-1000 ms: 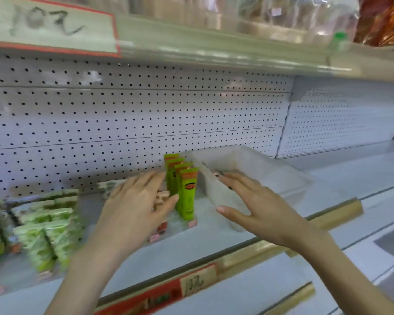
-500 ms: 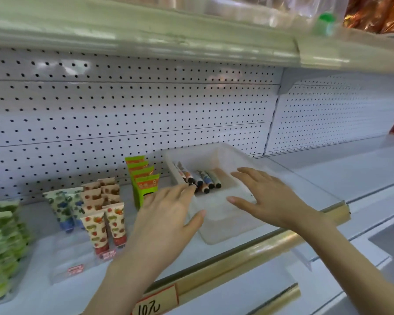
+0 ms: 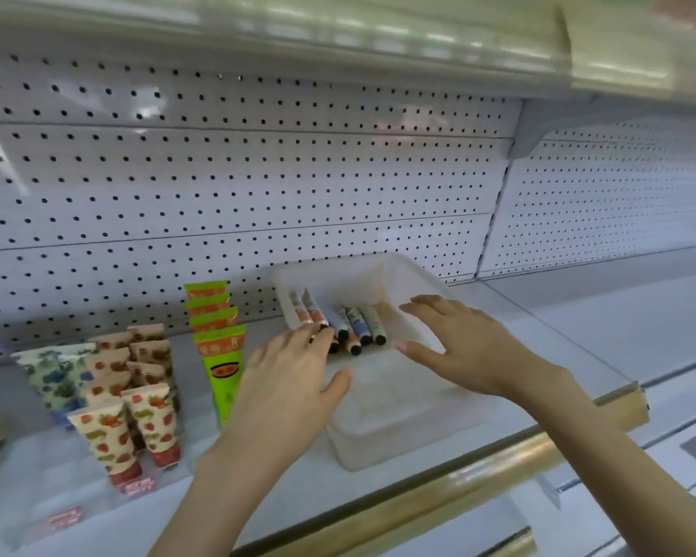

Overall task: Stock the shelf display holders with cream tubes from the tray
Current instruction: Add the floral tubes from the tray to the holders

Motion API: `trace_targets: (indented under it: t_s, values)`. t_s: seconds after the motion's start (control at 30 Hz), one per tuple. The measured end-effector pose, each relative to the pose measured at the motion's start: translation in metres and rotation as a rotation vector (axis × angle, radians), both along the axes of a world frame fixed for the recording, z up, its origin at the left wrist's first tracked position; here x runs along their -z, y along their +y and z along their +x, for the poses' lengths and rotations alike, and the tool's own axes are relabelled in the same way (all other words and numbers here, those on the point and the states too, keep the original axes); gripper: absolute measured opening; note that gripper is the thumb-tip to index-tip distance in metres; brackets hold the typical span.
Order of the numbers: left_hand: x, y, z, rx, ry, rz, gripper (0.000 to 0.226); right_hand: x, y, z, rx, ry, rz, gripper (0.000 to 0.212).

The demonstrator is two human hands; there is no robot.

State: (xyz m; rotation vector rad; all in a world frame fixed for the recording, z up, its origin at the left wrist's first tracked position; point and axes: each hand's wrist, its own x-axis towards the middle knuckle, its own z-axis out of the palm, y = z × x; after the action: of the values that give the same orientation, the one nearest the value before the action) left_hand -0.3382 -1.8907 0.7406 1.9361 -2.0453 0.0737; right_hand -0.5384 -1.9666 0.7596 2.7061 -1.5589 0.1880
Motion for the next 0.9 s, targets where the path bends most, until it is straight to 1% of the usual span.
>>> trace_targets:
  t_s: [0.27,0.4,0.57,0.67,0.8,0.9]
  values:
    - [0.007,-0.038,-0.028,-0.246,-0.046,0.106,0.061,-0.004,-0.066,0.002,-0.175,0.101,0.074,0.057]
    - [0.012,-0.044,-0.036,-0.319,-0.02,0.118,0.06,0.0,-0.099,0.014,-0.246,0.126,0.111,0.057]
    - [0.009,-0.046,-0.036,-0.344,0.012,0.095,0.055,0.009,-0.129,0.029,-0.28,0.181,0.345,0.059]
    - [0.006,-0.051,-0.031,-0.349,-0.015,0.074,0.053,0.009,-0.144,0.041,-0.247,0.221,0.419,0.058]
    - [0.002,-0.06,-0.026,-0.33,0.014,0.105,0.049,0.021,-0.164,0.056,-0.135,0.128,0.504,0.05]
    - [-0.001,-0.064,-0.025,-0.309,0.04,0.121,0.044,0.037,-0.174,0.062,-0.055,0.086,0.455,0.046]
